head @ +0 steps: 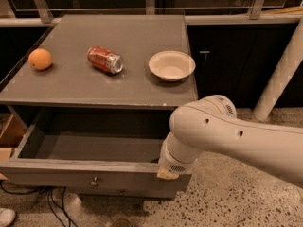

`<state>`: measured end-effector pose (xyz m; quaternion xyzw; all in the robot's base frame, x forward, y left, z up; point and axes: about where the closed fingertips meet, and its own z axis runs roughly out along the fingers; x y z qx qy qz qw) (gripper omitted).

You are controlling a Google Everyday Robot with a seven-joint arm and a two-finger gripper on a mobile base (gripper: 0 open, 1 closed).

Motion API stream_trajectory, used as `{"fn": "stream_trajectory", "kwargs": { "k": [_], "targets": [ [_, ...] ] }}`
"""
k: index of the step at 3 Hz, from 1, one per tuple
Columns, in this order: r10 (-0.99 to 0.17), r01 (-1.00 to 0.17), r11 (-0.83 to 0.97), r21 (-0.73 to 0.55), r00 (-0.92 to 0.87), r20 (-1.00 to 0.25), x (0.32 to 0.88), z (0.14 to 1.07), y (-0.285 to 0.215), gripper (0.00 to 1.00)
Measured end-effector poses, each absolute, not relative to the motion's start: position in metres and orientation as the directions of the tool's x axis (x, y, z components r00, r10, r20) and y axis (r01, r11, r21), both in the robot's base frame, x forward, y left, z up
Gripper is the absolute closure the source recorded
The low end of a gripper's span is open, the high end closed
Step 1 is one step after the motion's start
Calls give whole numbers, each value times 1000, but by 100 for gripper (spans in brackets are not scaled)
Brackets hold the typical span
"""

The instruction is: Open top drawer

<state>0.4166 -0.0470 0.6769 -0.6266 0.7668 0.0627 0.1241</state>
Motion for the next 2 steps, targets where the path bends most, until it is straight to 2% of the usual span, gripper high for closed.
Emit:
{"fn": "stream_trajectory", "kwargs": {
  "k": [1,2],
  "targets": [
    [-944,-976,210,-52,-188,-273,407,681,-51,100],
    [-944,-976,210,-52,-188,-272,407,681,-51,83]
  ]
}}
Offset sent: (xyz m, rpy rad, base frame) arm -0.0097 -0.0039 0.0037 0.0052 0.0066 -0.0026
